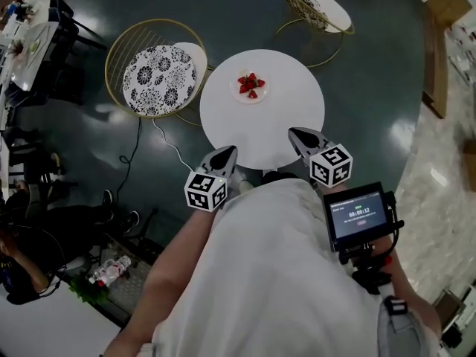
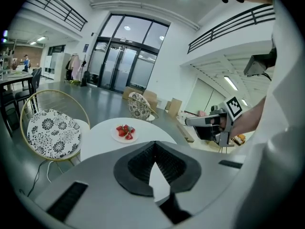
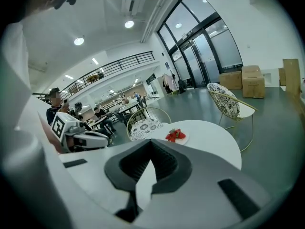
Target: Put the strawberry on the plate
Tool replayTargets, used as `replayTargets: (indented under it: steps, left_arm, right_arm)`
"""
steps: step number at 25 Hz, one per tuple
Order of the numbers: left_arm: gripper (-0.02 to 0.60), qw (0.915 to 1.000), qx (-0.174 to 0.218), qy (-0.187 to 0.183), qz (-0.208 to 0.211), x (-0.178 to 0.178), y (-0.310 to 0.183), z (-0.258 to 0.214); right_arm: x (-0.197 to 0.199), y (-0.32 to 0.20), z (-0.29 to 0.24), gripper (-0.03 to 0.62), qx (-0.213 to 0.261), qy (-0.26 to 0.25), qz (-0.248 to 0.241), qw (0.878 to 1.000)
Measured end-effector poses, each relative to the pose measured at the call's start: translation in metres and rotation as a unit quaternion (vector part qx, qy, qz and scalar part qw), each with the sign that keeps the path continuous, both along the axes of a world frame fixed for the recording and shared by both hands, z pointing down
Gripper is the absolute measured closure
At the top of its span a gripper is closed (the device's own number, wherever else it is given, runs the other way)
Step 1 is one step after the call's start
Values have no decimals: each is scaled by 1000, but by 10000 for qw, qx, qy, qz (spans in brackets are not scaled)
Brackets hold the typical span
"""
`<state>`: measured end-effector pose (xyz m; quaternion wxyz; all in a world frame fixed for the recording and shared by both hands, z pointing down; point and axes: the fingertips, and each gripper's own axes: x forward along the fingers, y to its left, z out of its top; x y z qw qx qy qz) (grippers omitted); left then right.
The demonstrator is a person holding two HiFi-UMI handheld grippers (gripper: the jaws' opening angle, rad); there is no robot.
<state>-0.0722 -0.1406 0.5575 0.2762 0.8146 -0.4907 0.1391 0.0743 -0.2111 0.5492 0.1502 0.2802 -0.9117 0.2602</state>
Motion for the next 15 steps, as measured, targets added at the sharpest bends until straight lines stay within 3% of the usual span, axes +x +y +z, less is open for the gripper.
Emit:
replayTargets:
  steps: [15]
  left_arm:
    - [575, 9997, -75, 2, 240, 13, -7, 8]
  right_arm:
    - [1, 3, 4, 586, -67, -142, 40, 9999]
